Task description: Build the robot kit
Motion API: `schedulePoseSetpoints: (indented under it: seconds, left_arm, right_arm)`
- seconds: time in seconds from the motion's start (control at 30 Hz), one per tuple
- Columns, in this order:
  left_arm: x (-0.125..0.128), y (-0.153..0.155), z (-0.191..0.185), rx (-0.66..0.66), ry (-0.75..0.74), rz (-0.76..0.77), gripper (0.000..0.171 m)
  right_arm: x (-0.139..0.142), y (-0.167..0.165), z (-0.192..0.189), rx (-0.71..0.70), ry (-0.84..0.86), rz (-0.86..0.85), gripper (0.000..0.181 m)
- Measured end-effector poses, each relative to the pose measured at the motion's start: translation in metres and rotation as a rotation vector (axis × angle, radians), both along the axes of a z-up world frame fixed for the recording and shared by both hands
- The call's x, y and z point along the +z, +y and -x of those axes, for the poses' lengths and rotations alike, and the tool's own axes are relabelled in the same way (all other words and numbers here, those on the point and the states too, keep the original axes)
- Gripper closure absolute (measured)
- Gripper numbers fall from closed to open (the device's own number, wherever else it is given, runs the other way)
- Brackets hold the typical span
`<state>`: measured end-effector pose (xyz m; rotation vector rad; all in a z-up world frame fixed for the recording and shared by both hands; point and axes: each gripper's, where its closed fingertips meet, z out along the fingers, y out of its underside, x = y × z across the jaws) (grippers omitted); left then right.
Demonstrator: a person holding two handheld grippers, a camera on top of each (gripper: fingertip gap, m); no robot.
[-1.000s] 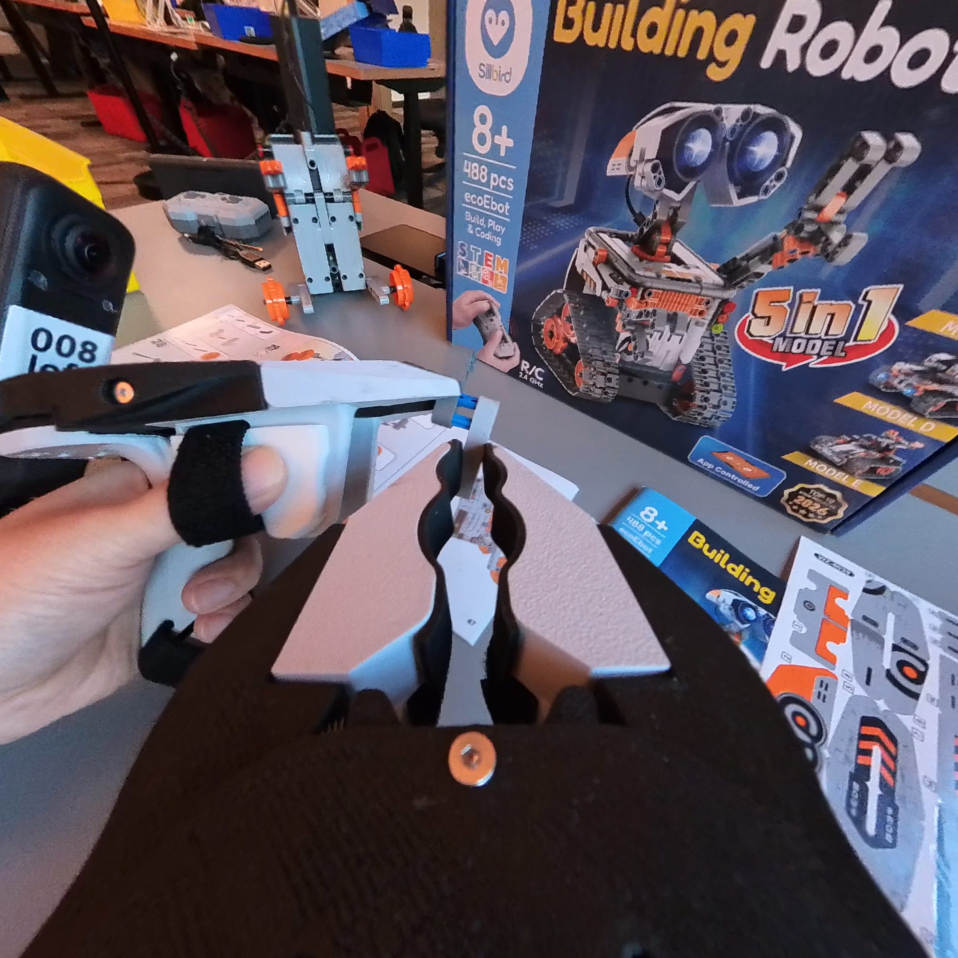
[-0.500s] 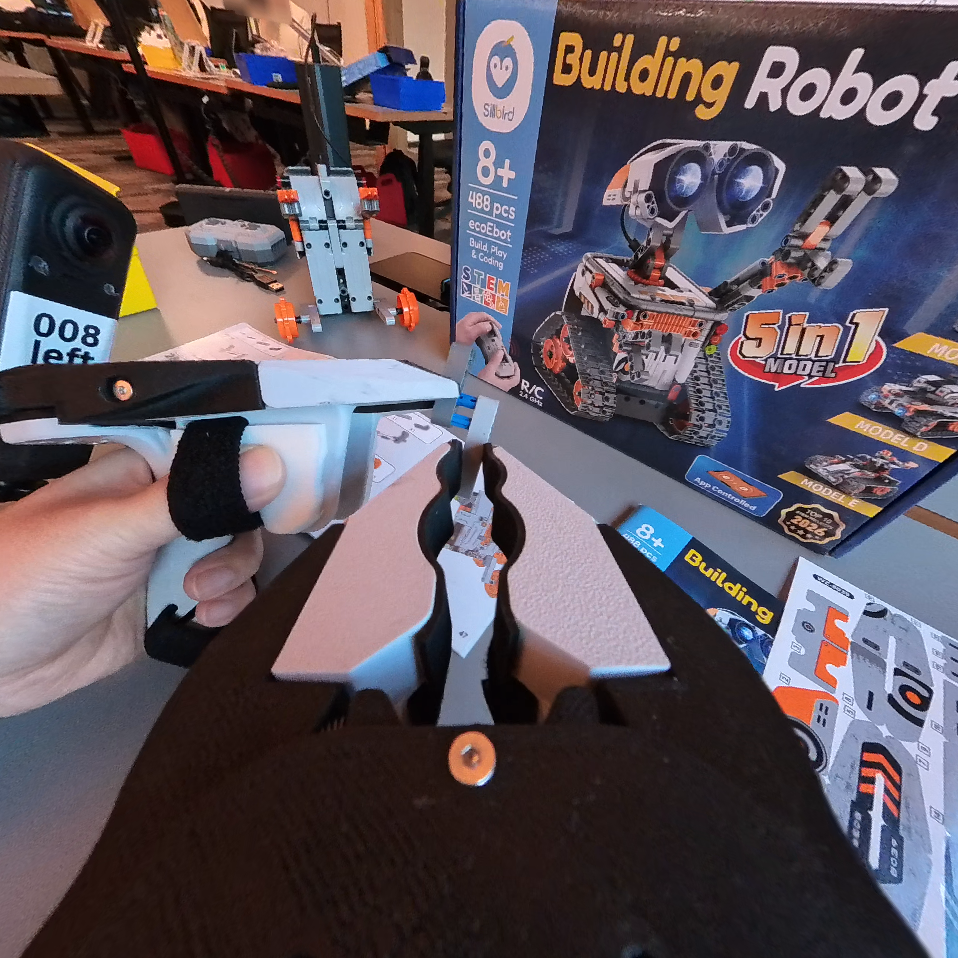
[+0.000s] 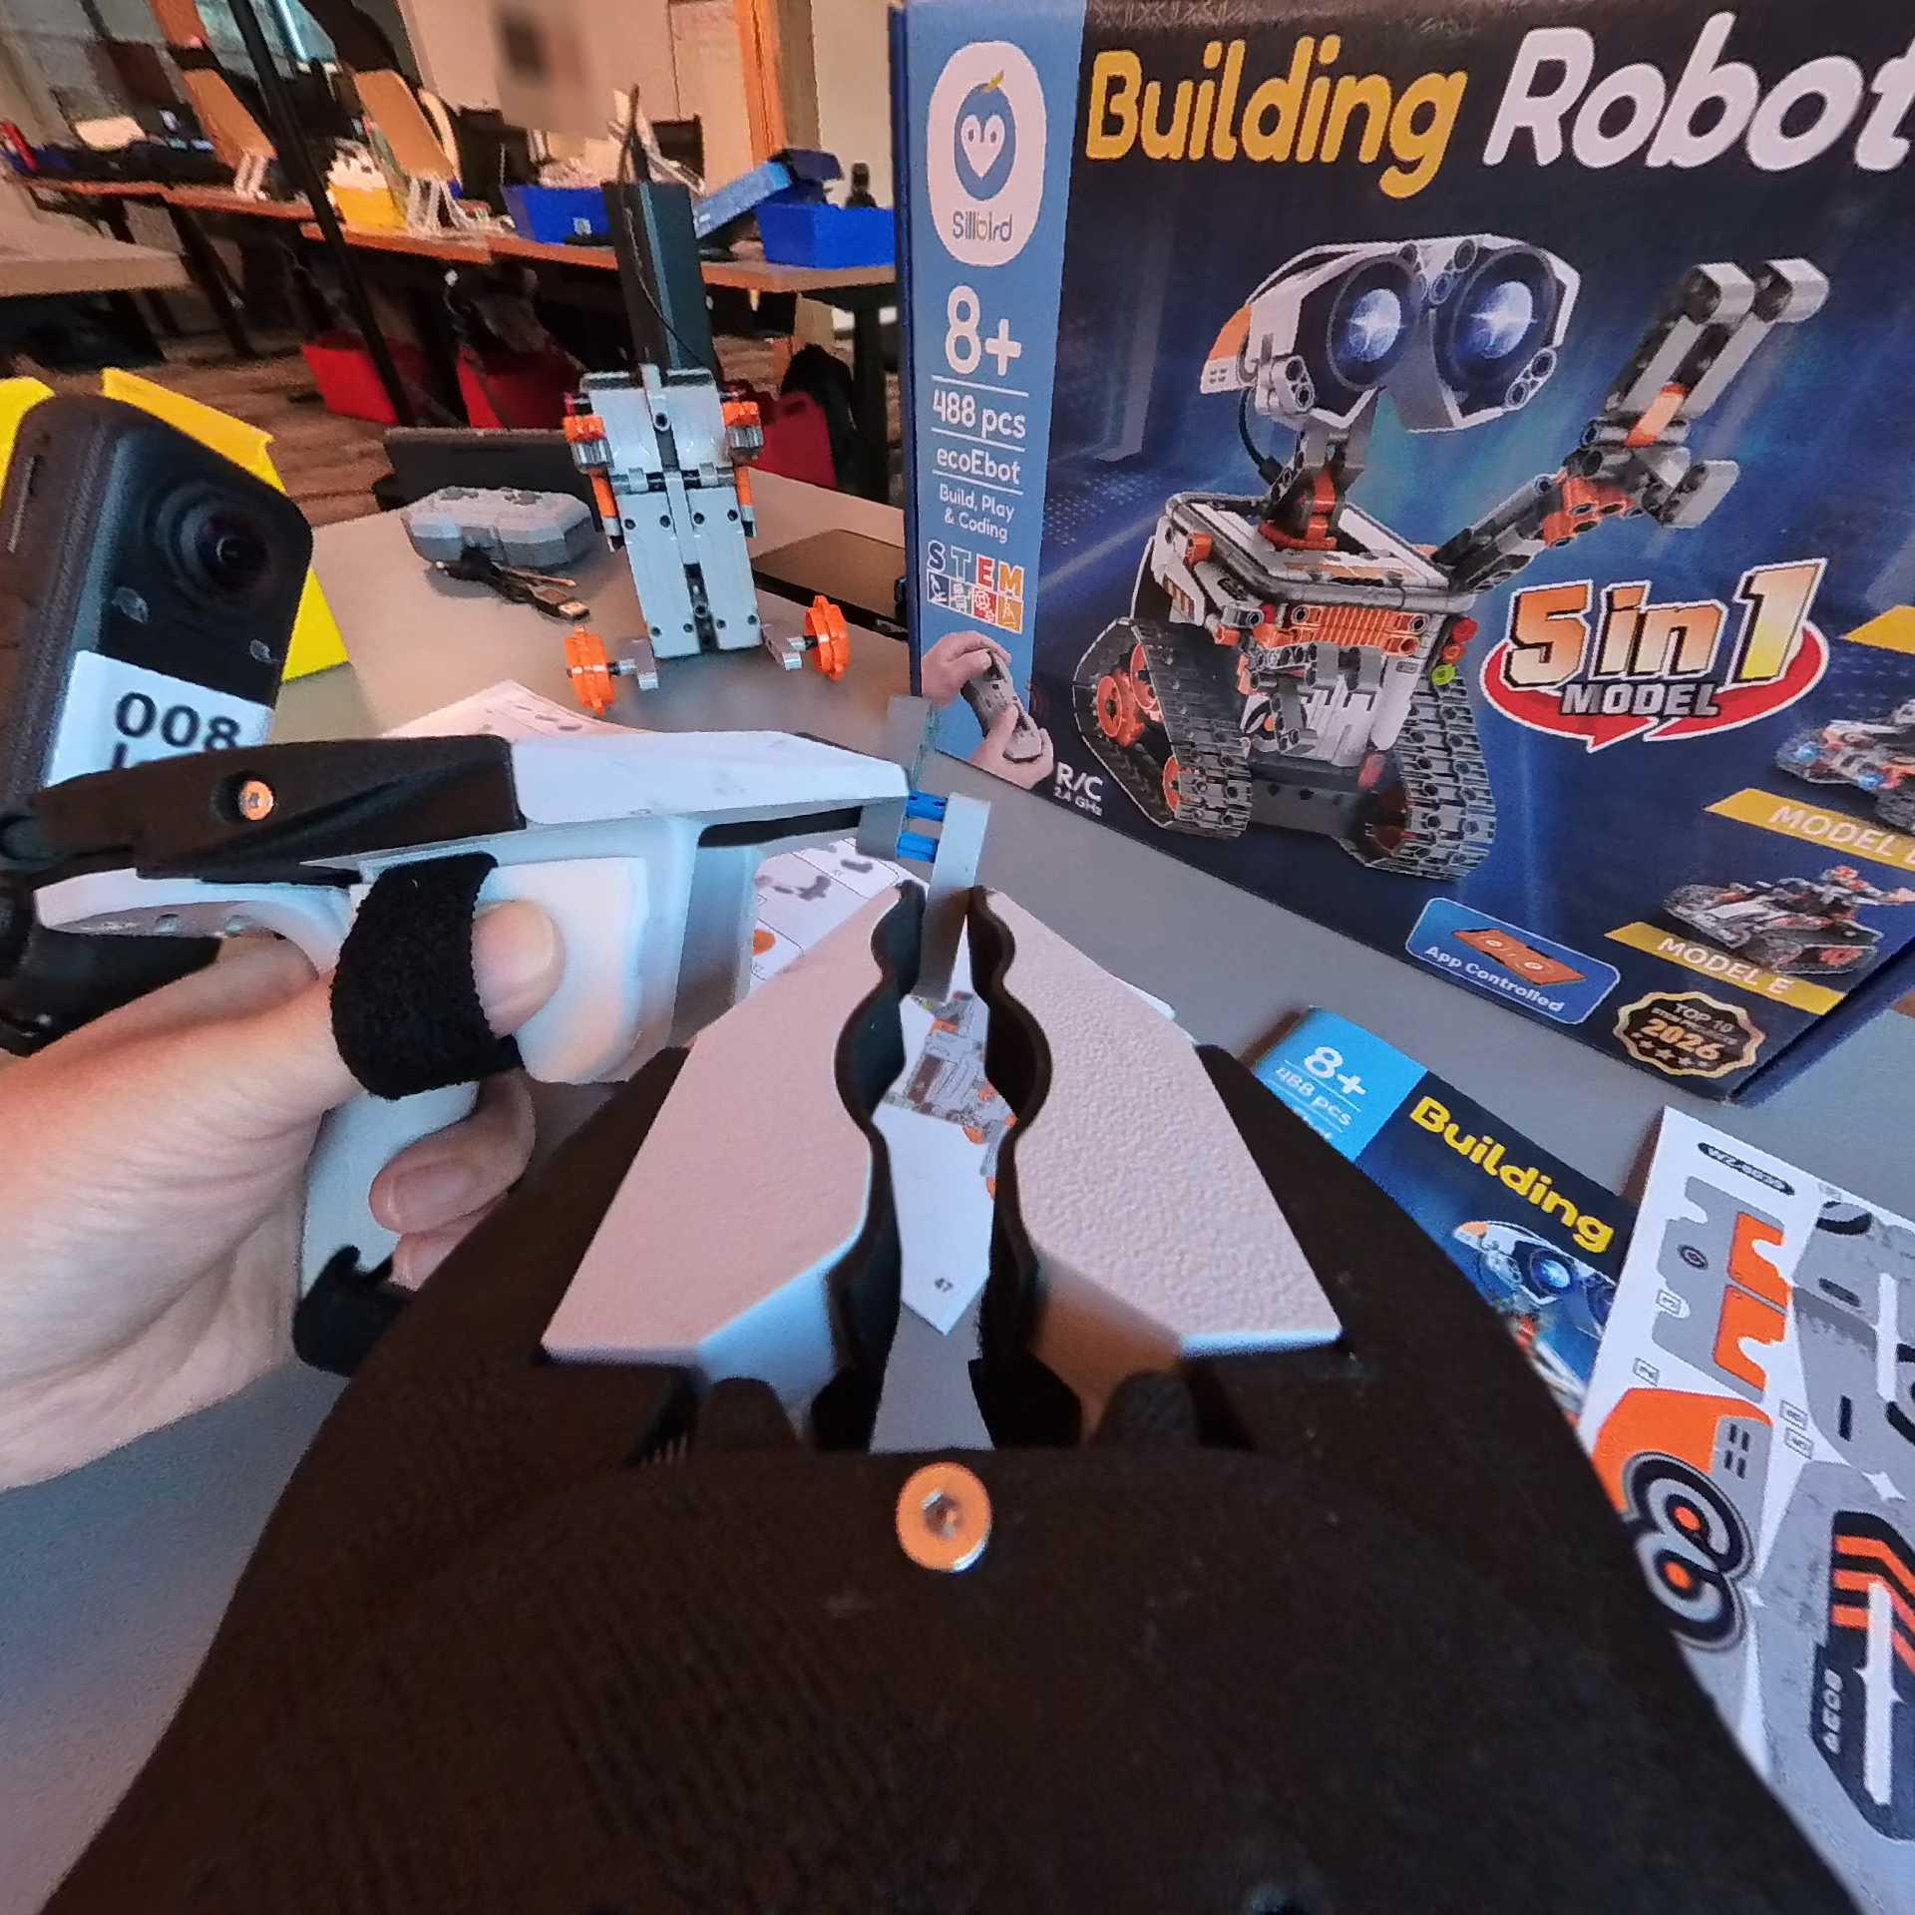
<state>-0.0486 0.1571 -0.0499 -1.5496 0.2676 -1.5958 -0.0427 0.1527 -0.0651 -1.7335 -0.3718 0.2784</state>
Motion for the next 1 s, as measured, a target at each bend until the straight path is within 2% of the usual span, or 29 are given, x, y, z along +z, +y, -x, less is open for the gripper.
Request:
schedulePoseSetpoints:
  seconds: [0.3,0.77,0.93,1.0]
  left_arm:
    - [-0.008,0.005,0.001,-0.004,-0.004,0.034,0.167]
    - [-0.015,0.01,0.002,-0.003,-0.019,0.081,0.167]
    - [-0.02,0.009,0.001,0.008,0.035,0.062,0.167]
    - [-0.022,0.008,0.0,0.016,0.071,0.046,0.167]
  right_arm:
    - [-0.007,0.005,0.001,0.048,-0.027,-0.012,0.174]
    - [-0.013,0.01,0.001,0.042,-0.027,-0.015,0.175]
    - [-0.018,0.009,0.0,0.014,-0.022,-0.016,0.175]
    - [-0.02,0.008,-0.001,0.012,0.033,0.001,0.176]
